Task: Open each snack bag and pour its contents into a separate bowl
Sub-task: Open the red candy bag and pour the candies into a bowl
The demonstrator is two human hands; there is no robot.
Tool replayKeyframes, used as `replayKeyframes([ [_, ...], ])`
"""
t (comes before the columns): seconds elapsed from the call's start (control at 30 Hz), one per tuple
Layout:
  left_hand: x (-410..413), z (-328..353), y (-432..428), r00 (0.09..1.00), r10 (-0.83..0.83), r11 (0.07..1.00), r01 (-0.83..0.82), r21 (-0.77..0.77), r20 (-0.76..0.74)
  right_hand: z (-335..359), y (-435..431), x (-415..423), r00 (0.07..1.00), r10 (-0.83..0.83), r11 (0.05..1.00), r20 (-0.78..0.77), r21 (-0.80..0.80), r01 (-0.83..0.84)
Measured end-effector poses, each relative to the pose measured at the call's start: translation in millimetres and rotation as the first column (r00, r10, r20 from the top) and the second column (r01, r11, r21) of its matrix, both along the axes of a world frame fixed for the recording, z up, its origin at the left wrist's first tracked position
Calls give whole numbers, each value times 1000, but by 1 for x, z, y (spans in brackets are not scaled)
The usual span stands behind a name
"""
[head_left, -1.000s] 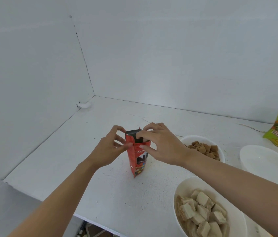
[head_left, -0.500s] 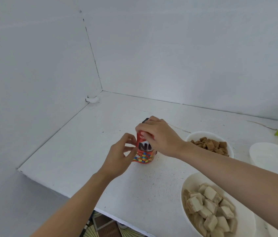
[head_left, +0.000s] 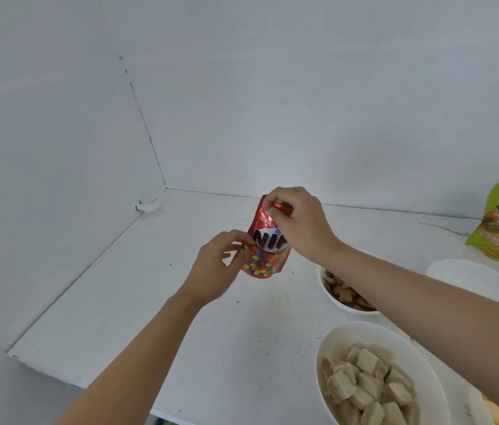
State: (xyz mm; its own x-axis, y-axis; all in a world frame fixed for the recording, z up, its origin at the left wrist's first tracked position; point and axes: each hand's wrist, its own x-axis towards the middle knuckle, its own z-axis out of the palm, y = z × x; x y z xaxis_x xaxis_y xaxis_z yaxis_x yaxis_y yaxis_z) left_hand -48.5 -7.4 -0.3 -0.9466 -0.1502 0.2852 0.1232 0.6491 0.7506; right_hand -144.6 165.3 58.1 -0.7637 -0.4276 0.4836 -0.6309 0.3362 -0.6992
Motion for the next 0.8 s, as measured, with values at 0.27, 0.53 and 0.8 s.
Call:
replayKeyframes([
  [0.27,-30,1,33,999,-7,970,15,241,-34,26,49,-19,965,-103,953,241,-254,165],
  [0.53,-54,18,98,998,-46,821,55,568,-30,44,110,-29,958,-149,928,244,-299,221],
  [0.8,-79,45,167,992,-88,841,124,527,-92,55,187,-36,947,-209,920,242,-278,275],
])
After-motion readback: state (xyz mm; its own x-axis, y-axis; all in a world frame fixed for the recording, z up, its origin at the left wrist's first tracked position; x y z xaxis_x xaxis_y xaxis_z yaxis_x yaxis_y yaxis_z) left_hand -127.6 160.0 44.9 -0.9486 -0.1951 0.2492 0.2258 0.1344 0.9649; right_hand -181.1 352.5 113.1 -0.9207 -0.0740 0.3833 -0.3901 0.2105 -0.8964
